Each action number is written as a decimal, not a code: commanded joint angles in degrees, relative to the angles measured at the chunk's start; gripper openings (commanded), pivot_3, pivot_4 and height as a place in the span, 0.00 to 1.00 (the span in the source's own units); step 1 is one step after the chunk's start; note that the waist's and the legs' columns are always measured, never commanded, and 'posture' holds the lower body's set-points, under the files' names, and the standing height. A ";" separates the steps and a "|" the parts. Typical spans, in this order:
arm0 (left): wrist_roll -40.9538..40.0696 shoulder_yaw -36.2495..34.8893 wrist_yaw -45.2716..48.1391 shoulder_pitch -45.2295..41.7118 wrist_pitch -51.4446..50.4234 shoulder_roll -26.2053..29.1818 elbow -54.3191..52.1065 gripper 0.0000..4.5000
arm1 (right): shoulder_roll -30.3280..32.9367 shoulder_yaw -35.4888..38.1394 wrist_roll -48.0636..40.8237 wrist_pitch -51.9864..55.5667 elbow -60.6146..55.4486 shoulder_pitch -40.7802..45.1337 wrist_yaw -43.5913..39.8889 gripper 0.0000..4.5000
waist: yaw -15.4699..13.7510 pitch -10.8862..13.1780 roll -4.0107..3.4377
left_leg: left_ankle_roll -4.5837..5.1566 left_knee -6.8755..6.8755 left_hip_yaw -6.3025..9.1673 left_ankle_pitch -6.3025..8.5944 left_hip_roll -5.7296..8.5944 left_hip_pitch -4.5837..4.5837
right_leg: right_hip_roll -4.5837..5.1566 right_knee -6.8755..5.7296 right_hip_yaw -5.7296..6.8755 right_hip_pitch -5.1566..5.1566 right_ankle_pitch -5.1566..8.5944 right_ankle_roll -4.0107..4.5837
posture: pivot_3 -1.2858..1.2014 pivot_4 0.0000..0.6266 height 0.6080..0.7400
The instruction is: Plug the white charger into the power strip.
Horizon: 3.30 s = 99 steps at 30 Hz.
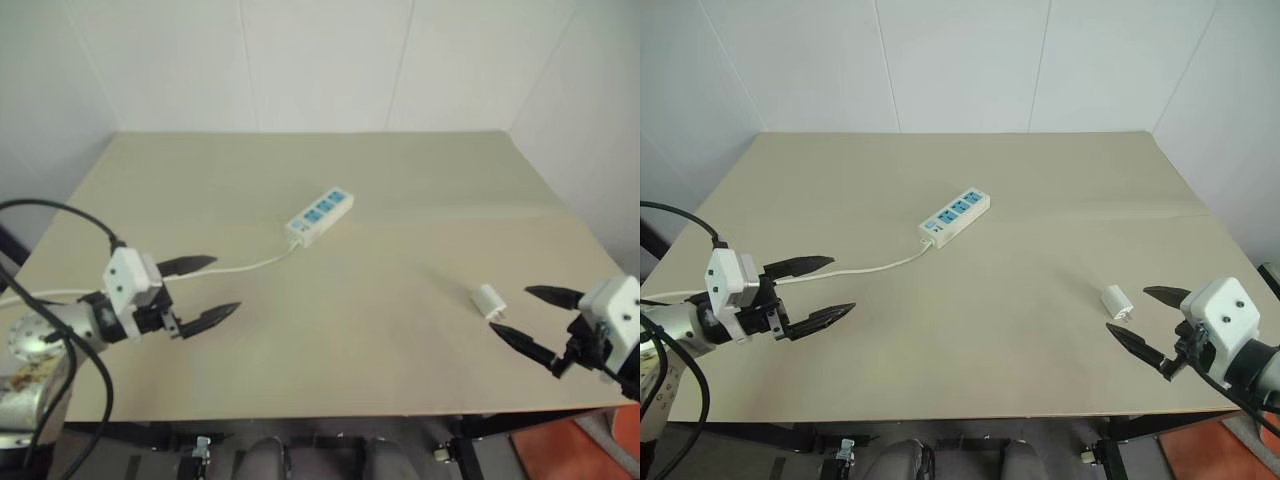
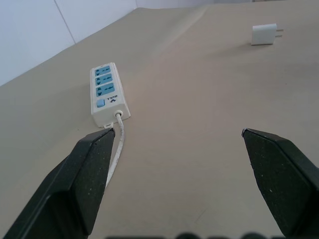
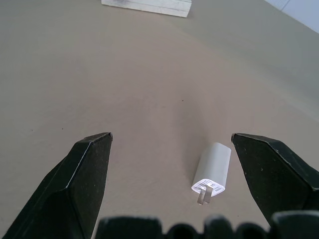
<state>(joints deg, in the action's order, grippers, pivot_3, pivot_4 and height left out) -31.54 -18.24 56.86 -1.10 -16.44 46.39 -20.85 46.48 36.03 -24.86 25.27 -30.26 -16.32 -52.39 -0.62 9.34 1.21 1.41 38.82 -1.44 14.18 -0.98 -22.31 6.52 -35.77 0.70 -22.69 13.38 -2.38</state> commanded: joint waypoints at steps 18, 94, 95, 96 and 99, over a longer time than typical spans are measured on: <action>17.46 19.10 -15.41 -24.84 -6.25 -9.17 15.68 0.99 | -0.27 -3.57 -1.17 -0.91 -0.77 5.40 3.46 1.00 | -0.96 0.05 0.17 | -0.01 0.08 0.01 -0.01 0.08 0.01 | -0.05 0.00 0.06 0.13 0.05 -0.16 | 0.52 0.24 1.00; 14.87 25.81 24.13 -30.13 26.35 -23.10 49.22 0.99 | -0.58 -3.01 -3.67 1.40 -7.65 3.86 6.98 1.00 | -0.03 0.03 0.20 | 0.17 0.21 0.06 0.10 0.09 -0.47 | -0.09 -0.23 -0.02 -0.40 -0.08 0.04 | 0.52 0.24 1.00; 15.19 25.72 23.68 -30.27 27.07 -23.48 50.20 0.99 | -0.59 -3.03 -3.86 1.41 -7.69 3.87 6.97 1.00 | -0.03 0.03 0.20 | 0.17 0.21 0.06 0.10 0.09 -0.46 | -0.08 -0.23 -0.02 -0.40 -0.08 0.05 | 0.52 0.24 1.00; 15.45 25.72 23.46 -30.35 27.48 -23.74 50.92 0.99 | -0.60 -3.01 -4.05 1.42 -7.77 3.79 6.97 1.00 | -0.03 0.02 0.19 | 0.17 0.21 0.06 0.10 0.10 -0.46 | -0.09 -0.24 -0.02 -0.39 -0.08 0.05 | 0.52 0.24 1.00; 16.44 25.85 22.76 -30.59 29.25 -24.45 53.22 0.99 | -0.52 -3.23 -4.32 1.43 -7.83 3.81 7.17 1.00 | -0.03 0.02 0.19 | 0.17 0.21 0.06 0.10 0.09 -0.45 | -0.08 -0.24 -0.02 -0.38 -0.08 0.05 | 0.52 0.24 1.00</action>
<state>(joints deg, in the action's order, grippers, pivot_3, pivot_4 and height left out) -15.81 7.65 79.77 -31.03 11.38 22.21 31.60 45.47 30.61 -28.26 26.64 -36.35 -12.65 -45.52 -0.65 9.36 1.41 1.57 39.03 -1.38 14.28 -0.88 -22.75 6.44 -36.00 0.68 -23.07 13.30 -2.34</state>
